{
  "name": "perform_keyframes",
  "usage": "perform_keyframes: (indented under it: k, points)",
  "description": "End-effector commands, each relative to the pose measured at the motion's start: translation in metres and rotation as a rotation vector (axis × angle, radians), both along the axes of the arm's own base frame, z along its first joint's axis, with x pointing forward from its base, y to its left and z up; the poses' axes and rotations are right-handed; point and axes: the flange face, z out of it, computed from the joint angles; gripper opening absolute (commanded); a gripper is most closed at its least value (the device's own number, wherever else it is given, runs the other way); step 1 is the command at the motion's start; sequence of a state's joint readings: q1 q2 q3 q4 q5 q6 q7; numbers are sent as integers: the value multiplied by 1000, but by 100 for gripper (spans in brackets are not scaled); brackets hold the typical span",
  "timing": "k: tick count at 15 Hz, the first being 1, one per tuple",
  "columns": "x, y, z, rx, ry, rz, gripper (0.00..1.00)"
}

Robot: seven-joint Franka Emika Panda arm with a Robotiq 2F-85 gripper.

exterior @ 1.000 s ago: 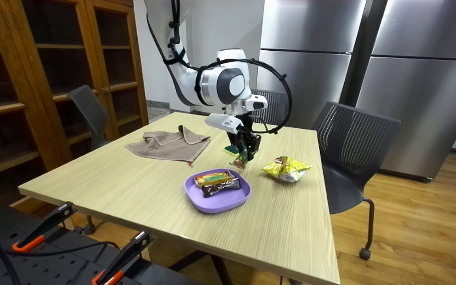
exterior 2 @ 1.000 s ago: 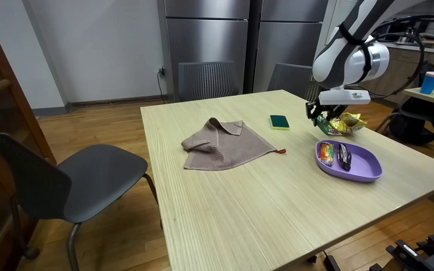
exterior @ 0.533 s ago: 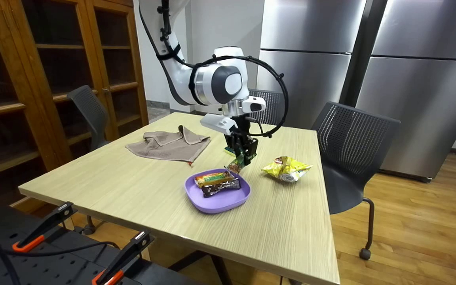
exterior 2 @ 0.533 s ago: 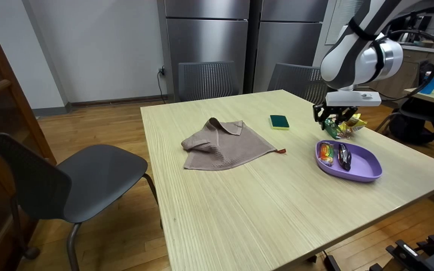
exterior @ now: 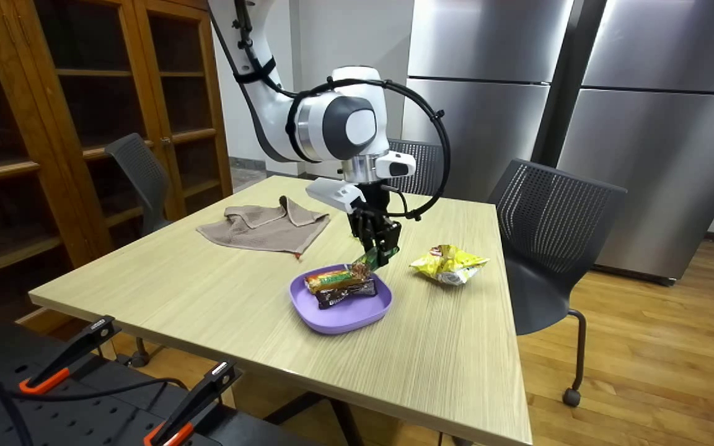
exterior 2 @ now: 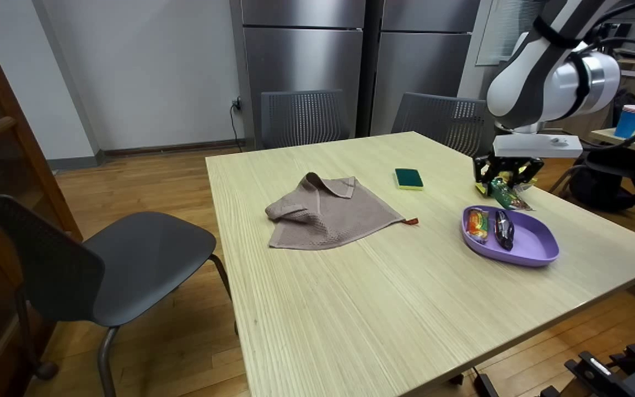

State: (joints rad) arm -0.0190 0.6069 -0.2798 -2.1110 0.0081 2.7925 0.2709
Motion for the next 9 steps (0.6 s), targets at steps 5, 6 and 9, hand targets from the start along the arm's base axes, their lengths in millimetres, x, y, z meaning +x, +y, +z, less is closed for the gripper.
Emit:
perform_keyframes:
  k: [5,6,9]
  points:
    - [-44,1,10,21,20,-68,17]
    - [-49,1,9,24,26,-78,17]
    - [-60,-1,5,28,41,-112,17]
